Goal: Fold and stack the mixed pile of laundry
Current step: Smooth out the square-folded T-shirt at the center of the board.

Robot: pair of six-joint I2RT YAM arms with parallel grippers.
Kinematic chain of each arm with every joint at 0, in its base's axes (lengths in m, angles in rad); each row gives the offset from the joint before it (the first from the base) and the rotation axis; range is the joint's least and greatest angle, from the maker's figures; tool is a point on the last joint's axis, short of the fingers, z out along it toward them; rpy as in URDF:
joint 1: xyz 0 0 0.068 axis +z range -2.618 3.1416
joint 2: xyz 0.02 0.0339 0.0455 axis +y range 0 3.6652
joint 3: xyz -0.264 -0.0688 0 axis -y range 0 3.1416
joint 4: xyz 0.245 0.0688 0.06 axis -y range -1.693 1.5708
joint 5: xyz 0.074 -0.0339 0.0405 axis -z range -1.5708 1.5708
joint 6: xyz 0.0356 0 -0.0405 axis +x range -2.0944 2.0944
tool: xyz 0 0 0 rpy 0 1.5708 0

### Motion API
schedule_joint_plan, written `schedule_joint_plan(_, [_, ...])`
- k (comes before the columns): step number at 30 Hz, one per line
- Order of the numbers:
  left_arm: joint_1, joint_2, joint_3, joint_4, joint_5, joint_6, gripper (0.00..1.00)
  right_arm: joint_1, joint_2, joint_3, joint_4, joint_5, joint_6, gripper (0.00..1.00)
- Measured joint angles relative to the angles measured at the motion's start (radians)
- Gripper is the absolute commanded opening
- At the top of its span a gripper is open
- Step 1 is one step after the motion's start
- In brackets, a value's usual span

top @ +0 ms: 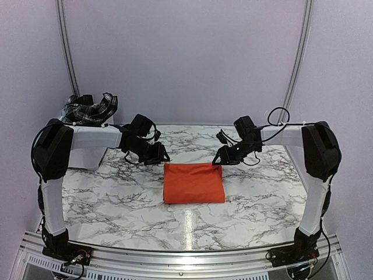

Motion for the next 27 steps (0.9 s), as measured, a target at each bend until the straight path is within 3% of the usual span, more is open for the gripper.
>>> schedule_joint_plan(5, [0.006,0.05,0.056,-0.008,0.004,0.005,0.47,0.007,0.043,0.025,-0.008,-0.006,-0.018,0.48])
schedule_joint_plan(11, [0.006,0.072,0.07,-0.01,0.014,0.008,0.35,0.011,0.056,0.04,-0.016,-0.014,-0.037,0.29])
schedule_joint_plan(15, [0.006,0.089,0.075,-0.013,0.024,0.014,0.23,0.011,0.056,0.046,-0.022,-0.016,-0.043,0.13])
schedule_joint_plan(20, [0.006,0.101,0.082,-0.017,0.033,0.018,0.0,0.012,0.056,0.052,-0.044,-0.018,-0.048,0.01])
schedule_joint_plan(27, [0.006,0.099,0.101,-0.016,0.037,0.011,0.0,0.012,0.021,0.055,-0.089,-0.018,-0.055,0.0])
